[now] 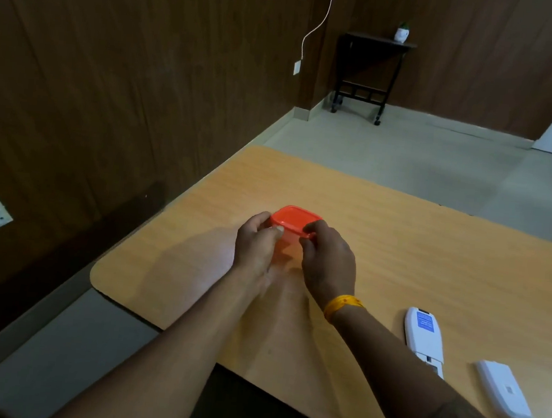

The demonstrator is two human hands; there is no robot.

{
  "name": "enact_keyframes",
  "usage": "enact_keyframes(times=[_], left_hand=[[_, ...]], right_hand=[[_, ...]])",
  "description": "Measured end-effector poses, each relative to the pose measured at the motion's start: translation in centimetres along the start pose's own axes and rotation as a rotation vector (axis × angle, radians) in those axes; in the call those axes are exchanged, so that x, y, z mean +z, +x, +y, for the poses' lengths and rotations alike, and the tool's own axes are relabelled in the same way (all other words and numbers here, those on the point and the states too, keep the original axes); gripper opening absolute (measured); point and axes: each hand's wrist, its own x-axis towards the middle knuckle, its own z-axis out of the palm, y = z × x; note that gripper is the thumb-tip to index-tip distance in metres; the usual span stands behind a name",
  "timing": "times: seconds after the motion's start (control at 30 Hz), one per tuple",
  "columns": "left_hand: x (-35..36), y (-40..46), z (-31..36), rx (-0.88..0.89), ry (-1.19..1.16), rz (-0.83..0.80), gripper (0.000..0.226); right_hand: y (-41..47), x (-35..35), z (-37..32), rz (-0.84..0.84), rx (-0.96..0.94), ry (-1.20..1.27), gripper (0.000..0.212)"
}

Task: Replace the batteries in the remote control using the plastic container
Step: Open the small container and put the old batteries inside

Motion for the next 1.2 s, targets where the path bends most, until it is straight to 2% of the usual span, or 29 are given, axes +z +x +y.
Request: enact_keyframes(times=[0.13,0.27,0.4,0.47,0.53,0.67,0.87,1.07,1.2], left_hand=[[0.8,-2.4,0.4,-0.046,-0.018,-0.081,0.033],[1.3,-4.9,-0.3,-0.076,0.05,-0.265,0.047],[2.4,-7.2,-1.4,0.114,0.362,-0.375,0.081],[3.4,-8.8,-2.1,0.21,0.494,-0.359,0.098],[4.3,-10.3,-3.0,0.307,0.553,-0.297,0.105],[5.3,-12.4,-4.2,0.475,0.599,-0.125,0.089],[5.6,-13.8,-4.4,0.517,0.553,-0.192,0.066],[4.7,-13.4,-4.7,0.552,0.584,-0.229,0.073],[4.9,-13.4,-4.8,0.56,0.56,-0.238,0.075]], right_hand=[[-2.7,-2.8,0.1,0.069,-0.003,0.004,0.018],[-5.2,-6.4,1.2,0.123,-0.038,0.024,0.015],[-7.4,-10.1,2.8,0.155,-0.057,0.027,0.015],[-8.3,-11.5,3.3,0.14,-0.049,0.107,0.015],[-9.4,-12.3,3.5,0.107,-0.039,0.203,0.015],[-11.0,-13.4,3.6,0.051,-0.068,0.209,0.018],[-11.7,-14.8,4.9,0.042,-0.113,0.162,0.016],[-11.4,-15.2,5.1,0.112,-0.058,0.252,0.006],[-11.0,-15.5,5.3,0.109,-0.102,0.253,0.011]])
